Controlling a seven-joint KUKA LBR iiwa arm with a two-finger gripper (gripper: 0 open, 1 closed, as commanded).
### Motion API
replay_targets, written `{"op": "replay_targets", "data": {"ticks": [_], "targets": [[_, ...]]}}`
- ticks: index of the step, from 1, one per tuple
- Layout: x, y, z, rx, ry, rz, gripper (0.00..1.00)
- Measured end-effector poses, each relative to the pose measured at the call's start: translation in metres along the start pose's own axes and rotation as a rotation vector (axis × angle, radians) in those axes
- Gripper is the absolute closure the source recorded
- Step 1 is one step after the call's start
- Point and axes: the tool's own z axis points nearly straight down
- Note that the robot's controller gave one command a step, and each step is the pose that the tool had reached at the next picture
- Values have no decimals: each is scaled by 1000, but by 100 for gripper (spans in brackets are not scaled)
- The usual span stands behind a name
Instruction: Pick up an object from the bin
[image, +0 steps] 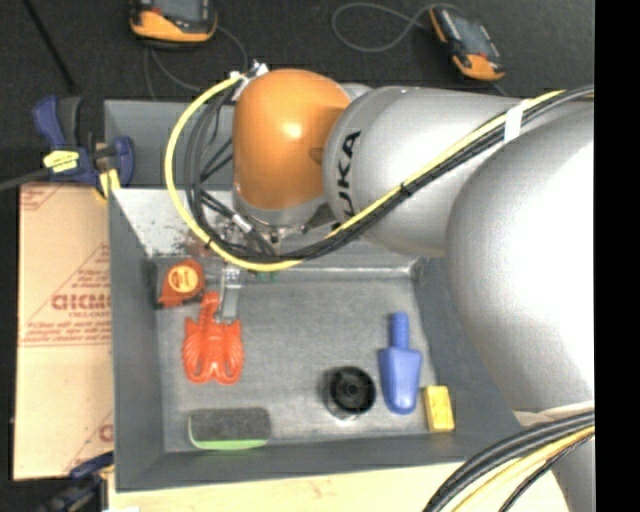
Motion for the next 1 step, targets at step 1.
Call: {"op": "replay_targets", "data": {"ticks": [1], "targets": [[3, 3, 10, 1, 2, 15, 0]]}}
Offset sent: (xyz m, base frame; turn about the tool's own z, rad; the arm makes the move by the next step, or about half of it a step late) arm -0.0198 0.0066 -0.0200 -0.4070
